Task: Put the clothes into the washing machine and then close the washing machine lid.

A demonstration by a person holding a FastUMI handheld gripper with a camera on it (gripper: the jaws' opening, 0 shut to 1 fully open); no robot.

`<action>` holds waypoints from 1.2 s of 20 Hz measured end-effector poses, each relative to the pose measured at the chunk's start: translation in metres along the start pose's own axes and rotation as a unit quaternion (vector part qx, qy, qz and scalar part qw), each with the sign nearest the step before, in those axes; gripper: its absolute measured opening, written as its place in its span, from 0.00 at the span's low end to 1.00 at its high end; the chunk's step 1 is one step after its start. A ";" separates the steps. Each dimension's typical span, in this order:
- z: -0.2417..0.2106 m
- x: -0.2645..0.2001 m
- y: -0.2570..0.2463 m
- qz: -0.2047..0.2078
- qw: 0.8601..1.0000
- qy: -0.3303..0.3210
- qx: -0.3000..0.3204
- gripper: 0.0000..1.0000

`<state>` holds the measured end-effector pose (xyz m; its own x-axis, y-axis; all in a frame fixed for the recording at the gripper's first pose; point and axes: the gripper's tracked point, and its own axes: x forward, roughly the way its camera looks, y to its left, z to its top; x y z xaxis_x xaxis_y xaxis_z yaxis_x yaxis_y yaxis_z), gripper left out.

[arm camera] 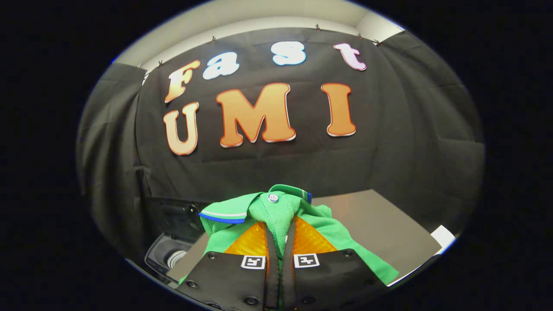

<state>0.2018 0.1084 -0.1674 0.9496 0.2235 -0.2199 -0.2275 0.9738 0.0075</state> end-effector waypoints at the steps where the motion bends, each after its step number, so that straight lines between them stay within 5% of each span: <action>1: 0.014 -0.009 0.004 0.010 1.000 -0.019 0.003 0.11; 10: 0.073 -0.088 0.043 0.110 0.989 -0.095 0.018 0.10; 18: 0.098 -0.093 0.205 0.135 0.979 -0.153 -0.024 0.10; 24: 0.055 -0.060 0.316 0.152 0.978 -0.141 -0.028 0.10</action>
<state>0.0842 0.4049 -0.0985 0.8565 0.5124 0.0621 -0.5119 0.8587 -0.0243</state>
